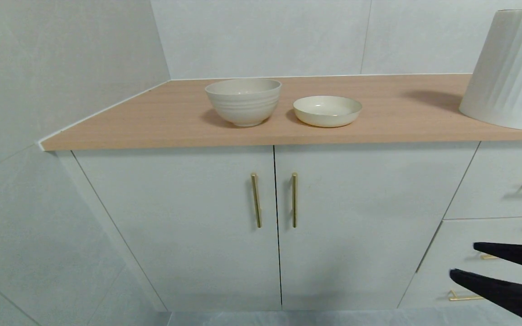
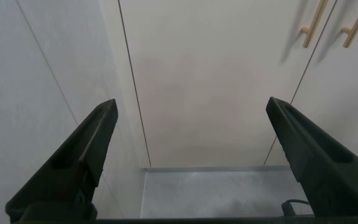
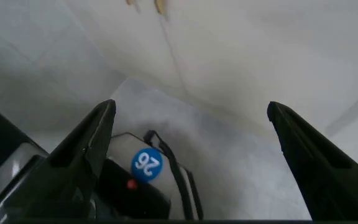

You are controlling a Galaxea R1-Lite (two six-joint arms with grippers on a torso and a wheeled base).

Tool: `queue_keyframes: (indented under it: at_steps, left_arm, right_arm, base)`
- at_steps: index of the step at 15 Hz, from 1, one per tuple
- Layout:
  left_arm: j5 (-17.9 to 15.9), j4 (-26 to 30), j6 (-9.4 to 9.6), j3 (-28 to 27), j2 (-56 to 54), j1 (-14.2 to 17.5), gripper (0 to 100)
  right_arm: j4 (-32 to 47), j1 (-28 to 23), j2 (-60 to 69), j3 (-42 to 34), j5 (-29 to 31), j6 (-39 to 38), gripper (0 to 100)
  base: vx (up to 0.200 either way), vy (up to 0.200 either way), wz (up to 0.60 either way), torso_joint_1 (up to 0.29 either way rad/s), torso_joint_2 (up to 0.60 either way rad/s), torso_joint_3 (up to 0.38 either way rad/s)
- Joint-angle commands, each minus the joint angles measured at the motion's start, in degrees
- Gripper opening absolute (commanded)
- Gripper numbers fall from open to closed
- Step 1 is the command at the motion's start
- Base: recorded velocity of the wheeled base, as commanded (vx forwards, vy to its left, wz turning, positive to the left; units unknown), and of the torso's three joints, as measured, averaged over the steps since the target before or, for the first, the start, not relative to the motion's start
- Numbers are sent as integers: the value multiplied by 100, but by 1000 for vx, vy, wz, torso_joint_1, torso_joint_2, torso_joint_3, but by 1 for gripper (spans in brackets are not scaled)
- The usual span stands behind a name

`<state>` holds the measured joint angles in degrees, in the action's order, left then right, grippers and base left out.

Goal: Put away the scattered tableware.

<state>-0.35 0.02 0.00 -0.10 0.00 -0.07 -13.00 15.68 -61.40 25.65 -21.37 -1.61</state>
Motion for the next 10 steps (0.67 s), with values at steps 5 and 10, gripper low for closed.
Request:
queue_keyframes:
  at_steps: [5, 10]
  left_arm:
    - [0, -2, 0, 1, 0, -1, 100]
    - [0, -2, 0, 1, 0, -1, 100]
  right_arm:
    - [-1601, 1078, -2789, 1214, 54, -85, 100]
    - [-1601, 1526, -3677, 2252, 256, -94, 100]
  base:
    - [0, 0, 0, 0, 0, 0]
    - [0, 0, 0, 0, 0, 0]
